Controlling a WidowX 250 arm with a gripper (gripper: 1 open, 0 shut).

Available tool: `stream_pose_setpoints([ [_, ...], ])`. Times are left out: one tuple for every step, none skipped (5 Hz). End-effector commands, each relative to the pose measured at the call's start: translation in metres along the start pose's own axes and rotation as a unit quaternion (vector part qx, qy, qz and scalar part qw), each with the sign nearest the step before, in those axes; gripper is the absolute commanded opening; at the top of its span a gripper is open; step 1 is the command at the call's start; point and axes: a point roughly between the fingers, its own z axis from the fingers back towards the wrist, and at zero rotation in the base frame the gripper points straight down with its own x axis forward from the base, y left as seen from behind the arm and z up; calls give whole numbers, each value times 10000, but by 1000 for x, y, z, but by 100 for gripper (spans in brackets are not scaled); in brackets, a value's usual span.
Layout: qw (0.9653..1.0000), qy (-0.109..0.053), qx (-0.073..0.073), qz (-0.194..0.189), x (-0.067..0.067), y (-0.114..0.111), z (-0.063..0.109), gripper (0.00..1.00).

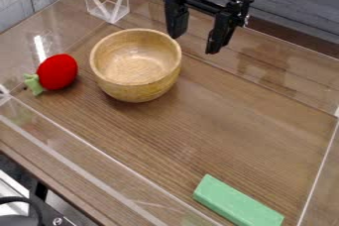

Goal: Move the red object to the right side of the table

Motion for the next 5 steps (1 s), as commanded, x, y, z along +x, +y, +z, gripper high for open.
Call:
stream_pose_setpoints([
  [9992,129,7,-382,0,1,-10,100],
  [9972,110,34,-743,-19,42,-15,100],
  [9894,34,142,-1443,-37,80,-23,100],
  [9828,-65,250,-1826,-53,115,-32,100],
  [9759,-135,358,-2149,-58,149,-42,100],
])
